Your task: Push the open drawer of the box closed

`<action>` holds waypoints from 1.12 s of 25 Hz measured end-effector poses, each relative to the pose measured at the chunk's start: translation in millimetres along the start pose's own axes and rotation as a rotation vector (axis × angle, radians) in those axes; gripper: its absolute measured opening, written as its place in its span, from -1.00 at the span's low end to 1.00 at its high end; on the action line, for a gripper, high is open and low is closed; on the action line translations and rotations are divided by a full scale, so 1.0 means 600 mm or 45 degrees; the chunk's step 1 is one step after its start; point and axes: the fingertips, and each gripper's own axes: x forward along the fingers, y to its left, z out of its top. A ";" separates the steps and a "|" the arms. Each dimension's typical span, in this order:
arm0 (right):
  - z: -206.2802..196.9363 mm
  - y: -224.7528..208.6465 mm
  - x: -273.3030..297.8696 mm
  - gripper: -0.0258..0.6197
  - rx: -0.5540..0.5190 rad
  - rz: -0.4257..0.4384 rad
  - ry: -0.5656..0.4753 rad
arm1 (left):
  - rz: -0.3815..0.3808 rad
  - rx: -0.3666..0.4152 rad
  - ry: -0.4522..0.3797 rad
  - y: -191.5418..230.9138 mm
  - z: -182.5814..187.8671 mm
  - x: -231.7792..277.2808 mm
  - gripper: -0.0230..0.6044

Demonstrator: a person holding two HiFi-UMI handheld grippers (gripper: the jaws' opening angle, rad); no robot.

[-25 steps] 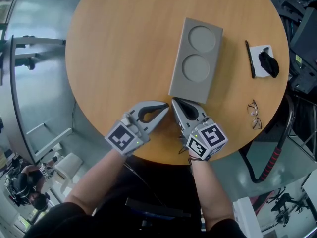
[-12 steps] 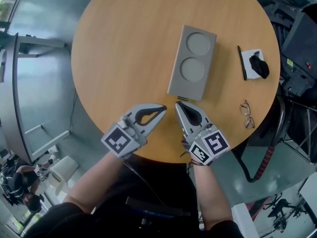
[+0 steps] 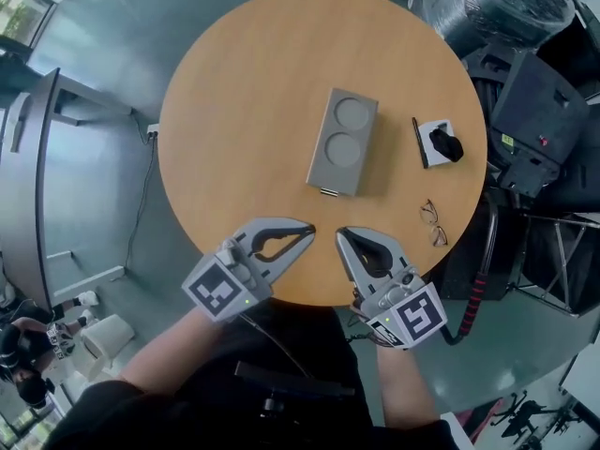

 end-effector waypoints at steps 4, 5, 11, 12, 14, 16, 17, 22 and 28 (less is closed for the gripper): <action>0.063 0.056 -0.050 -0.88 -0.048 0.035 -0.022 | -0.011 0.013 -0.002 -0.056 0.064 -0.024 -0.82; 0.074 0.071 -0.060 -0.88 -0.053 0.044 -0.026 | -0.010 0.018 -0.003 -0.068 0.077 -0.031 -0.82; 0.121 0.148 -0.113 -0.88 -0.150 0.097 -0.012 | -0.019 0.088 -0.025 -0.137 0.137 -0.063 -0.82; 0.127 0.157 -0.120 -0.88 -0.157 0.107 -0.011 | -0.021 0.097 -0.025 -0.146 0.143 -0.066 -0.82; 0.139 0.175 -0.131 -0.88 -0.174 0.120 -0.005 | -0.025 0.112 -0.028 -0.163 0.155 -0.072 -0.82; 0.152 0.194 -0.143 -0.88 -0.191 0.127 -0.002 | -0.031 0.118 -0.049 -0.180 0.174 -0.079 -0.82; 0.159 0.203 -0.149 -0.88 -0.194 0.128 -0.005 | -0.036 0.124 -0.061 -0.190 0.185 -0.083 -0.82; 0.200 0.233 -0.185 -0.88 -0.218 0.118 -0.046 | -0.058 0.166 -0.093 -0.241 0.230 -0.099 -0.82; 0.237 0.240 -0.202 -0.88 -0.250 0.129 -0.074 | -0.061 0.184 -0.102 -0.264 0.248 -0.104 -0.82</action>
